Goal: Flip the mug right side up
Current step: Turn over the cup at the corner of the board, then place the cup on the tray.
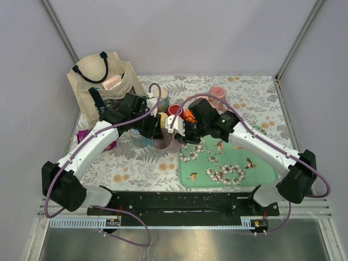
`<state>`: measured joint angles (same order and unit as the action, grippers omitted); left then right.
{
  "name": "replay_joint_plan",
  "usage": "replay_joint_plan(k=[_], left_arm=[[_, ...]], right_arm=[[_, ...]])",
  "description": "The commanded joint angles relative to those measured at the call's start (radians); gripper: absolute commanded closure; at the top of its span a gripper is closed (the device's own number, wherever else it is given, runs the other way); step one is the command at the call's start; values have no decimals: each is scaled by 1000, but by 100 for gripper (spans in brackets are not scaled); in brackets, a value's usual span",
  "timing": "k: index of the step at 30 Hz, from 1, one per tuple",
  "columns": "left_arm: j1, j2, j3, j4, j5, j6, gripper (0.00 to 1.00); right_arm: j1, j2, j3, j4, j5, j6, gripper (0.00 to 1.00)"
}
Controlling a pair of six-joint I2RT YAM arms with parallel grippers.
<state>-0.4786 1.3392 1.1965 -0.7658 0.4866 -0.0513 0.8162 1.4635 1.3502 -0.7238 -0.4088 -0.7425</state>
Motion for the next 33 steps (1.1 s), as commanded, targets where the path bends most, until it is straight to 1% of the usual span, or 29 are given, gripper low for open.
replay_joint_plan(k=[1,2,5,8,10,13,15,18,22,24,25,27,28,30,32,33], left_arm=[[49,-31,32,137,132,-154,62],[64,-35,29,137,133,-157,55],[101,-38,8,146,188,-165,46],[126,-20,-9,168,329,-170,41],[126,-15,-9,178,378,-150,38],[126,-15,-8,171,368,-116,33],[124,-15,-6,142,347,-78,30],[121,-21,-23,129,305,-62,30],[118,-28,-49,131,297,-53,35],[118,-32,-57,137,308,-45,47],[121,-35,-60,140,316,-39,56],[120,-38,-67,148,336,-38,86],[120,-41,-66,148,345,-36,99],[120,-43,-66,148,342,-39,100],[120,-44,-68,155,322,-50,100],[120,-44,-69,157,301,-58,100]], right_arm=[[11,-26,0,93,30,-21,100],[9,-49,-20,106,25,-14,100],[-9,-100,-84,159,-19,38,100],[-14,-156,-181,254,-45,80,100],[-17,-172,-201,297,-48,116,100],[-26,-167,-194,340,-50,198,100],[-31,-170,-187,365,-64,222,100],[-40,-195,-201,412,-111,247,100],[-40,-221,-227,455,-145,285,100],[-40,-227,-237,455,-147,292,100],[-40,-227,-241,452,-145,289,100],[-40,-223,-256,446,-140,276,100],[-40,-215,-261,439,-140,267,95],[-38,-181,-257,394,-131,240,58],[-40,-166,-273,412,-102,256,39],[-40,-160,-279,426,-91,261,35]])
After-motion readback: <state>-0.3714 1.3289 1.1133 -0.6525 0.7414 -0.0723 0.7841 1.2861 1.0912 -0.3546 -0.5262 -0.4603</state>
